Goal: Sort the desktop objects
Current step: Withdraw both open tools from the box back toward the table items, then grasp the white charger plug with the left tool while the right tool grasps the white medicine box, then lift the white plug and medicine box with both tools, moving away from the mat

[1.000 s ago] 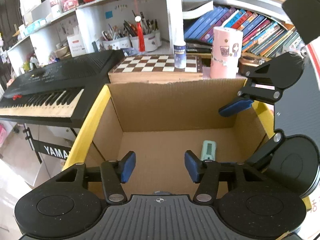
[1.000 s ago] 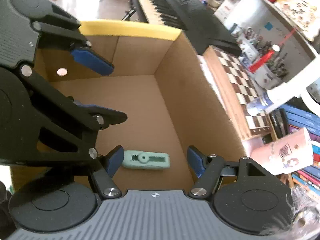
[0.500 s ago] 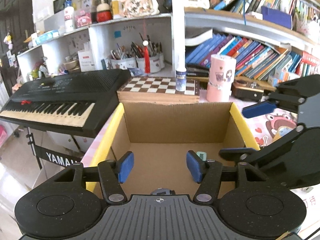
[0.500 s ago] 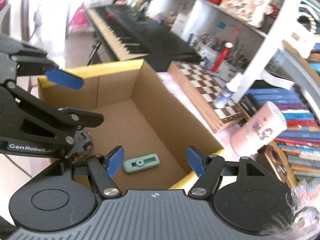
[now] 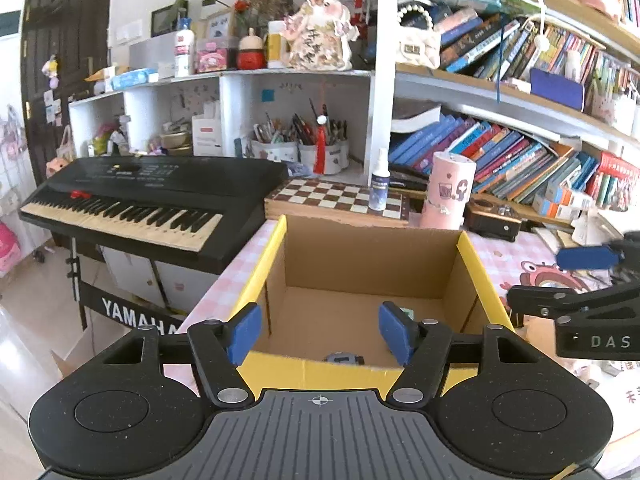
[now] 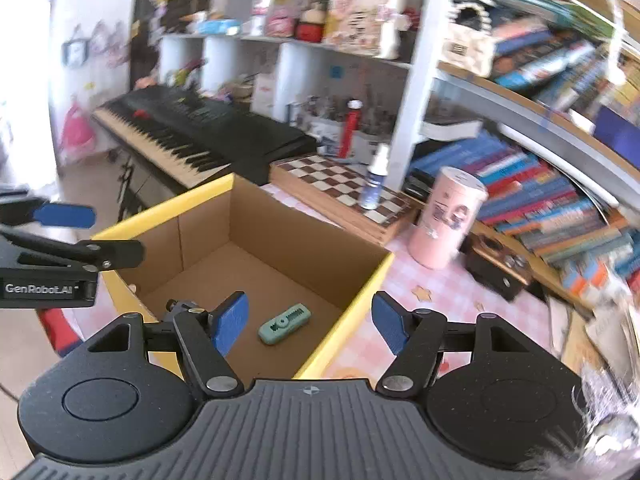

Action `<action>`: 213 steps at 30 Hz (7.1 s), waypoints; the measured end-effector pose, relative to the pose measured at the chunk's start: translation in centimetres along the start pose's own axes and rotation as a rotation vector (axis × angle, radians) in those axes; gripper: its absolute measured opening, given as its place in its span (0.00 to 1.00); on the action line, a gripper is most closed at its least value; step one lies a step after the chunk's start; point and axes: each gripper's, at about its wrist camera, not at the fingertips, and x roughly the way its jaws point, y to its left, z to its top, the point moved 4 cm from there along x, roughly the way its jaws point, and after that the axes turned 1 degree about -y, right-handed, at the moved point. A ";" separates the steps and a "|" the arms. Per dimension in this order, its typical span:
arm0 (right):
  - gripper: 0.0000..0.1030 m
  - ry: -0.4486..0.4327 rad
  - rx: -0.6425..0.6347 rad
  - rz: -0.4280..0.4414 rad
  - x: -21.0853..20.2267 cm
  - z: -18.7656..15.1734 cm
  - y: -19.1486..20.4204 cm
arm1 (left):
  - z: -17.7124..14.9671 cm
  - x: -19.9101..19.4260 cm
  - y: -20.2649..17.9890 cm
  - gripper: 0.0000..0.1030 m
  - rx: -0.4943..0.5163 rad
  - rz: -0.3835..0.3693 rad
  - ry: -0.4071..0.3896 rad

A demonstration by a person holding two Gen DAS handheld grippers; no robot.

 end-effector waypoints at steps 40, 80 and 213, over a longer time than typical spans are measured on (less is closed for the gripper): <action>0.65 0.027 0.298 -0.276 -14.8 -16.1 11.8 | -13.5 -12.7 0.5 0.70 0.049 -0.043 0.071; 0.68 0.176 0.421 -0.409 -12.9 -21.1 -6.0 | -11.5 -3.3 -18.1 0.70 0.169 -0.231 0.188; 0.56 0.178 0.334 -0.087 -13.7 -18.4 4.5 | -13.4 -10.5 -6.3 0.23 0.044 -0.269 0.160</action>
